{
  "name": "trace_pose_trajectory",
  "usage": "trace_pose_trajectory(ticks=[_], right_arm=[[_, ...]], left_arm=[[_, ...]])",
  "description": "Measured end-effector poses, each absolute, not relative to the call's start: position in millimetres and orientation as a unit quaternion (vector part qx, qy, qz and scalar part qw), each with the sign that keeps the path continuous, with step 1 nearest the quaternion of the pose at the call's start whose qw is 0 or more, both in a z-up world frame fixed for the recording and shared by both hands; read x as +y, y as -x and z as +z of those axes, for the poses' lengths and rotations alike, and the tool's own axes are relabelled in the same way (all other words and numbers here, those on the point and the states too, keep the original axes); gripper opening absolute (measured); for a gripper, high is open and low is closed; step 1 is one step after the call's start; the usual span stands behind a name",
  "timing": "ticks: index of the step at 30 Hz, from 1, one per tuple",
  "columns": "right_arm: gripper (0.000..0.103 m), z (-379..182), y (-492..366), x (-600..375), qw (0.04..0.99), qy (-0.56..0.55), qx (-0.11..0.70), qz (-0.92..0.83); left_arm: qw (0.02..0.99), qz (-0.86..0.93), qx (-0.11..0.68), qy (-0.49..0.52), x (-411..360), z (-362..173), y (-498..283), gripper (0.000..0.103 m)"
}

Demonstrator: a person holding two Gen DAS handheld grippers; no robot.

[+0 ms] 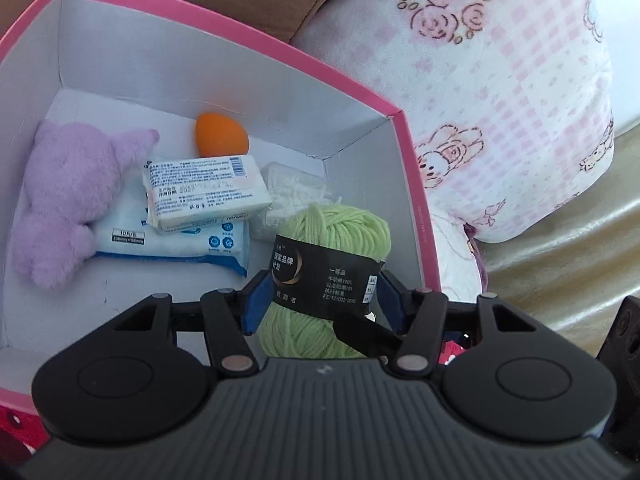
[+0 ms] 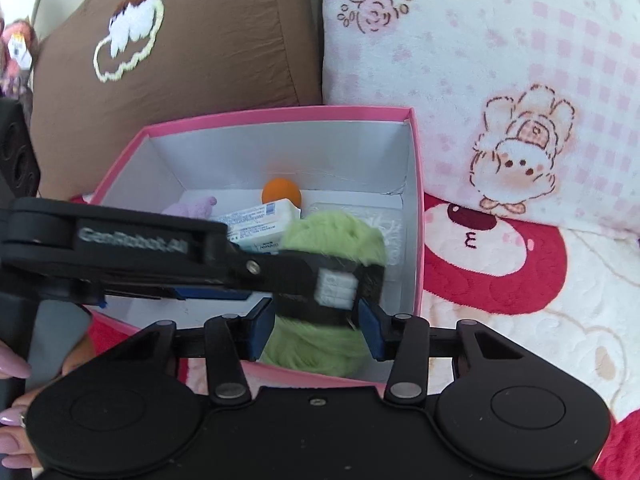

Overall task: Organize objects
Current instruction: 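Lower the green yarn into the pink box and open the left gripper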

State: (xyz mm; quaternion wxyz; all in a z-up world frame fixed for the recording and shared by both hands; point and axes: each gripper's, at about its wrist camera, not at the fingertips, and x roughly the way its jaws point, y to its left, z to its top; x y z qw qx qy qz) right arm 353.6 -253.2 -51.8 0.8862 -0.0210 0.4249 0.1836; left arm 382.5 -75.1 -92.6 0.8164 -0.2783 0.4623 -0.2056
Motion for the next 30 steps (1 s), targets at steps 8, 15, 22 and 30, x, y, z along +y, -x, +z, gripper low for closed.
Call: trace_pose_trajectory(ticks=[8, 15, 22, 30], right_arm=[[0.032, -55.9, -353.4, -252.7, 0.887, 0.034, 0.423, 0.181], [0.033, -46.8, -345.1, -259.0, 0.89, 0.017, 0.417, 0.183], [0.034, -22.9, -322.5, -257.1, 0.897, 0.01, 0.397, 0.194], [0.038, 10.0, -294.6, -261.0, 0.905, -0.001, 0.379, 0.193]], left_arm=[[0.809, -0.201, 0.47, 0.291, -86.5, -110.9, -387.4, 0.035], [0.82, -0.182, 0.477, 0.259, -79.0, -92.7, -380.0, 0.035], [0.848, -0.16, 0.46, 0.209, -58.7, -51.6, -353.2, 0.035], [0.858, -0.141, 0.457, 0.189, -36.5, -22.3, -315.5, 0.035]])
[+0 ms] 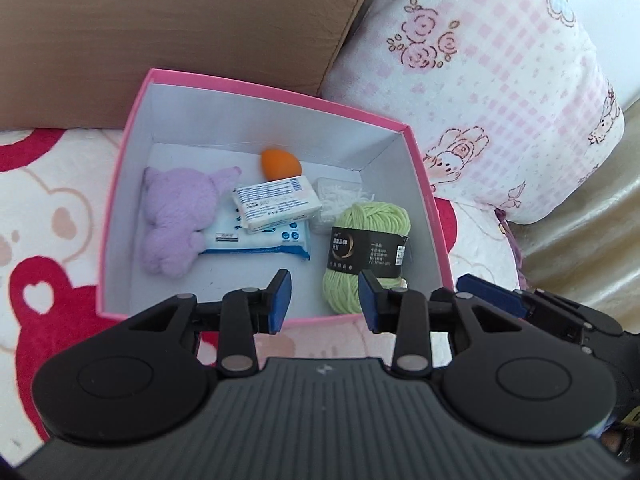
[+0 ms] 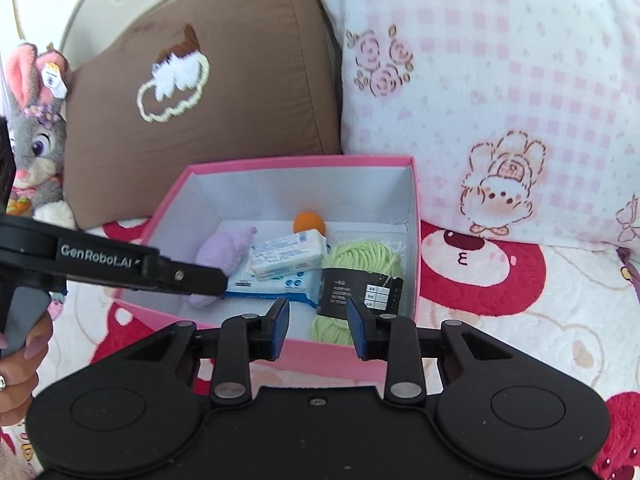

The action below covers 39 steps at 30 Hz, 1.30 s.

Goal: Organize objects

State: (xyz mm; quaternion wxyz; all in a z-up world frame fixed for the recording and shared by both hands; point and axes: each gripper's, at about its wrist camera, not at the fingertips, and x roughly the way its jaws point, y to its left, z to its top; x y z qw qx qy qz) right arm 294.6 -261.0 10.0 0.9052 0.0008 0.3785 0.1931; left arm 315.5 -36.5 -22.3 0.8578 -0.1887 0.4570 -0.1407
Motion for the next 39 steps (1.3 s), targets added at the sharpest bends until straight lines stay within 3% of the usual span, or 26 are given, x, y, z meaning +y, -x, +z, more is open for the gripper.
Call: trace_pose_trajectory(ticks=[12, 25, 32, 37, 39], right_arm=[[0.043, 52.0, -246.7, -261.9, 0.925, 0.009, 0.335, 0.176], [0.047, 65.6, -210.9, -262.5, 0.926, 0.008, 0.341, 0.159], [0.057, 72.7, -176.4, -263.0, 0.934, 0.009, 0.315, 0.171], [0.059, 73.4, -164.8, -260.6, 0.935, 0.018, 0.315, 0.164], [0.069, 73.1, -163.4, -259.0, 0.936, 0.026, 0.314, 0.154]], left_arm=[[0.873, -0.108, 0.446, 0.167, -8.5, 21.5, -257.3, 0.038], [0.889, -0.11, 0.43, 0.117, -5.8, 64.1, -194.4, 0.042], [0.906, -0.097, 0.403, 0.087, -7.0, 72.9, -163.7, 0.052], [0.909, -0.092, 0.399, 0.08, -11.0, 68.2, -152.4, 0.059], [0.906, -0.09, 0.406, 0.083, -12.5, 63.6, -151.1, 0.063]])
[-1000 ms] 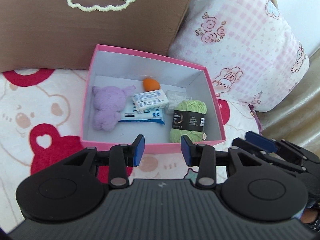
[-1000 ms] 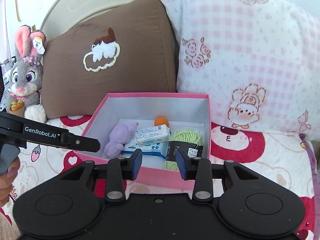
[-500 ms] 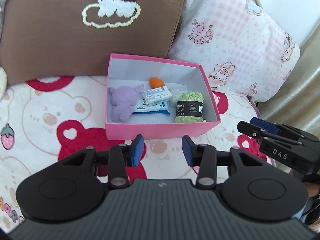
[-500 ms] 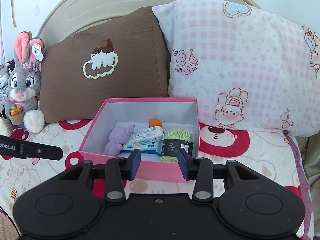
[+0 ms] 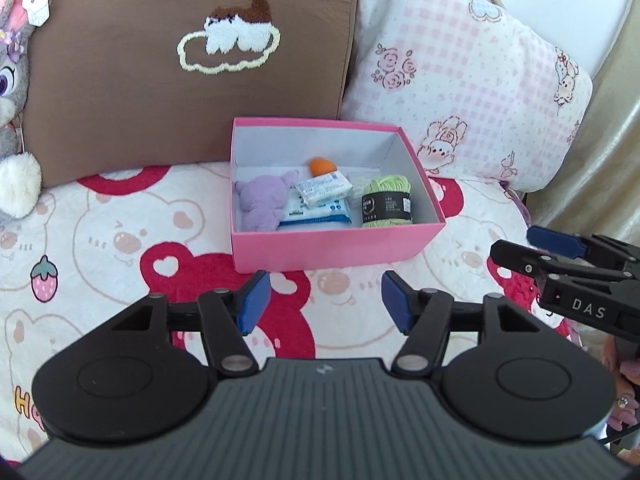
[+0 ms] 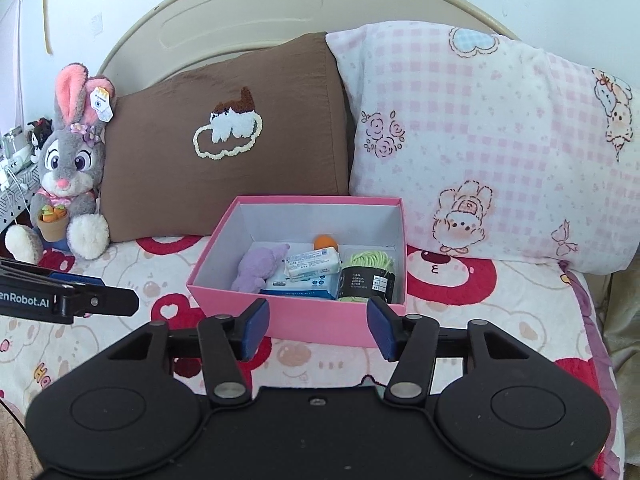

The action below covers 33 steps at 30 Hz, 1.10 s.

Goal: Organize objects

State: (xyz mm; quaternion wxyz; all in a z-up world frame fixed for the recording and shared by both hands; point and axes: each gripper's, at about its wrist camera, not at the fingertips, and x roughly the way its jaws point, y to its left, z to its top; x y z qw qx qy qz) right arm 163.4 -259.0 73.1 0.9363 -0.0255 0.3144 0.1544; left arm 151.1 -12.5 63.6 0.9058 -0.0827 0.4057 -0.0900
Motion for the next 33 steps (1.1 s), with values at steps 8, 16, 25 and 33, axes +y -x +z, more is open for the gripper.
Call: trace_pose_trajectory(ticks=[8, 16, 25, 33], right_arm=[[0.094, 68.0, -150.6, -252.0, 0.939, 0.037, 0.299, 0.168], [0.095, 63.7, -154.8, -248.8, 0.935, 0.039, 0.332, 0.123], [0.095, 65.1, -151.6, -256.9, 0.924, 0.016, 0.361, 0.125], [0.095, 60.6, -152.2, -257.4, 0.916, 0.012, 0.381, 0.124]], left_arm=[[0.896, -0.089, 0.422, 0.106, -6.3, 44.5, -147.1, 0.067], [0.898, -0.068, 0.425, 0.091, -4.3, 44.6, -140.8, 0.079], [0.9, -0.043, 0.428, 0.067, -14.2, 51.4, -134.9, 0.101], [0.873, -0.025, 0.485, 0.044, -18.3, 36.0, -147.6, 0.103]])
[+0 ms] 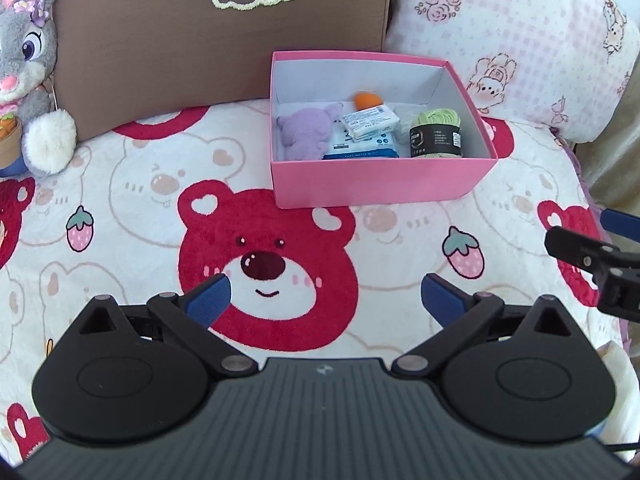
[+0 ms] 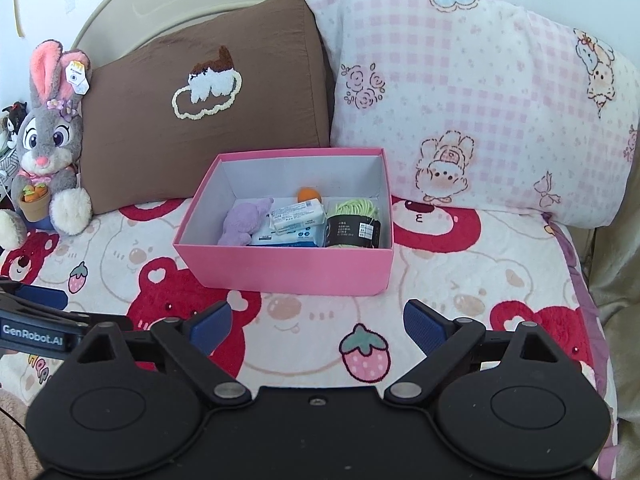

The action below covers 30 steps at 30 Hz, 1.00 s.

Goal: Organize objects

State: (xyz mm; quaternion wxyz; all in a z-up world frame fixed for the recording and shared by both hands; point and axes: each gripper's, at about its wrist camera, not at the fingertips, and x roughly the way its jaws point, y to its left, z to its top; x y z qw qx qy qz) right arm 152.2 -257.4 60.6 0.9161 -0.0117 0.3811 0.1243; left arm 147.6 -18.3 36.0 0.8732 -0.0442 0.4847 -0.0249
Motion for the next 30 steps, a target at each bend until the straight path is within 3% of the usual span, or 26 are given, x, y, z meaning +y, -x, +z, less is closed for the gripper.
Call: trace_pose_trajectory(ticks=[30], right_arm=[[0.095, 49.7, -161.7, -249.3, 0.896, 0.021, 0.432, 0.1]], left_arm=[[0.866, 0.007, 0.495, 0.073, -3.7, 31.4, -147.0, 0.103]])
